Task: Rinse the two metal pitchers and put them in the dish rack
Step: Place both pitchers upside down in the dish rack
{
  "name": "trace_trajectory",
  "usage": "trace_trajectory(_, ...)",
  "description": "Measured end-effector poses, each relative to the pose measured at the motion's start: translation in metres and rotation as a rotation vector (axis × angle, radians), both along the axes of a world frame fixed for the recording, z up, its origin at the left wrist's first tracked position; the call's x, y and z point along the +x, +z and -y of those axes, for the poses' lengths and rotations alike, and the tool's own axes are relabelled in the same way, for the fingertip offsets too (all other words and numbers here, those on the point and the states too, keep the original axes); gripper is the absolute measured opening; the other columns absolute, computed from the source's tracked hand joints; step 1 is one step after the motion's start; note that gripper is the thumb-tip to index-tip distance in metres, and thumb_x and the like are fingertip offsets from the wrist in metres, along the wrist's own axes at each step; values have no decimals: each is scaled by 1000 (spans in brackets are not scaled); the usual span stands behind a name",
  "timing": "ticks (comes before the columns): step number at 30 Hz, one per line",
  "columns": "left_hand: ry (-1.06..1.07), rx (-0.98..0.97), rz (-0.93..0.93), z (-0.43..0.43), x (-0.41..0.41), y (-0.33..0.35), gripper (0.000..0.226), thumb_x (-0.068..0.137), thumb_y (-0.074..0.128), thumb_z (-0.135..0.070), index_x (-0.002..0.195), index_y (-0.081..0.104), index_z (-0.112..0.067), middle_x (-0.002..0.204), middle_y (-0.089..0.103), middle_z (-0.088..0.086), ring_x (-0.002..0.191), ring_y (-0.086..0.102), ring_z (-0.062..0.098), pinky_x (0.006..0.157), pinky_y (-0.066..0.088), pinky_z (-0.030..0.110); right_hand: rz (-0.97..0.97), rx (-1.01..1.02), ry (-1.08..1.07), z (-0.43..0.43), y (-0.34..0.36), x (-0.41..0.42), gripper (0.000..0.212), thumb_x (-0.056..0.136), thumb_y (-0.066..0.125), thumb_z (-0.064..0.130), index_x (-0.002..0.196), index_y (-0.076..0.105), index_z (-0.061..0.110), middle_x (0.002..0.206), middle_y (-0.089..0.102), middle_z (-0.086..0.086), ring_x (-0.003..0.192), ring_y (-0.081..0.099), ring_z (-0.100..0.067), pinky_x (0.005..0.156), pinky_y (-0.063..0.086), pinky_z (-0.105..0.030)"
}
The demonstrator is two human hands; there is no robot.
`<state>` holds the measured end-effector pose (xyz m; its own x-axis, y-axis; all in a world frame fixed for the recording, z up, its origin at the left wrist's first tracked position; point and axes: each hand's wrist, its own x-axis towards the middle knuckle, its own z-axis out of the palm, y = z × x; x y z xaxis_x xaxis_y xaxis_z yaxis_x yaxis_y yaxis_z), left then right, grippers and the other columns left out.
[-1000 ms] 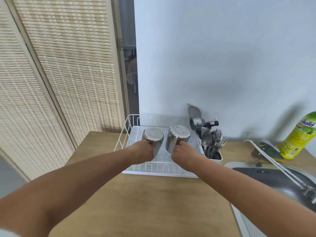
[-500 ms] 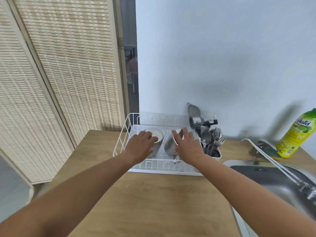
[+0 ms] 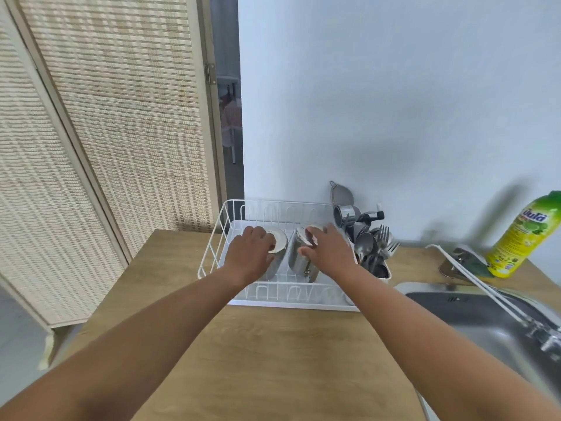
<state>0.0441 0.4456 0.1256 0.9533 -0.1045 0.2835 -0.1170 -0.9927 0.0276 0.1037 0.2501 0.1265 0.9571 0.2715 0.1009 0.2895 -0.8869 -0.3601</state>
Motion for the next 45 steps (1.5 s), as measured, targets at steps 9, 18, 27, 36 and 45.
trace_trajectory(9, 53, -150, -57, 1, 3, 5, 29, 89, 65, -34, 114, 57, -22, 128, 57, 0, 116, 51, 24, 81, 48, 35, -106, 263, -126, -6, 9, 3, 70, 62, 71, 53, 123, 43, 36, 116, 53, -9, 95, 63, -31, 85, 55, -41)
trace_trajectory(18, 58, -115, -41, 0, 5, 7, 28, 87, 66, -37, 111, 60, -23, 122, 61, -2, 117, 49, 21, 80, 47, 33, -14, 443, -145, 4, 49, 14, 46, 61, 74, 44, 100, 54, 31, 98, 56, -1, 95, 60, -26, 74, 51, -35)
trace_trajectory(27, 61, -132, -55, 1, 4, 10, 27, 86, 68, -34, 108, 60, -22, 120, 61, -1, 116, 49, 21, 78, 48, 33, -60, 551, -155, 8, 57, 6, 47, 75, 75, 37, 117, 58, 25, 95, 54, 9, 96, 59, -22, 82, 49, -35)
trace_trajectory(36, 70, -139, -78, 2, 4, 12, 27, 85, 69, -34, 107, 59, -21, 119, 62, 1, 115, 49, 23, 80, 50, 37, -137, 357, -144, -2, 23, -1, 62, 64, 69, 56, 121, 52, 35, 118, 52, -8, 102, 60, -28, 89, 54, -42)
trace_trajectory(45, 72, -133, -67, 2, 4, 11, 27, 85, 69, -34, 107, 58, -21, 117, 62, 1, 114, 50, 23, 77, 49, 36, -120, 104, -160, -15, -13, -11, 74, 75, 62, 69, 136, 40, 34, 131, 49, -9, 123, 50, -30, 102, 38, -46)
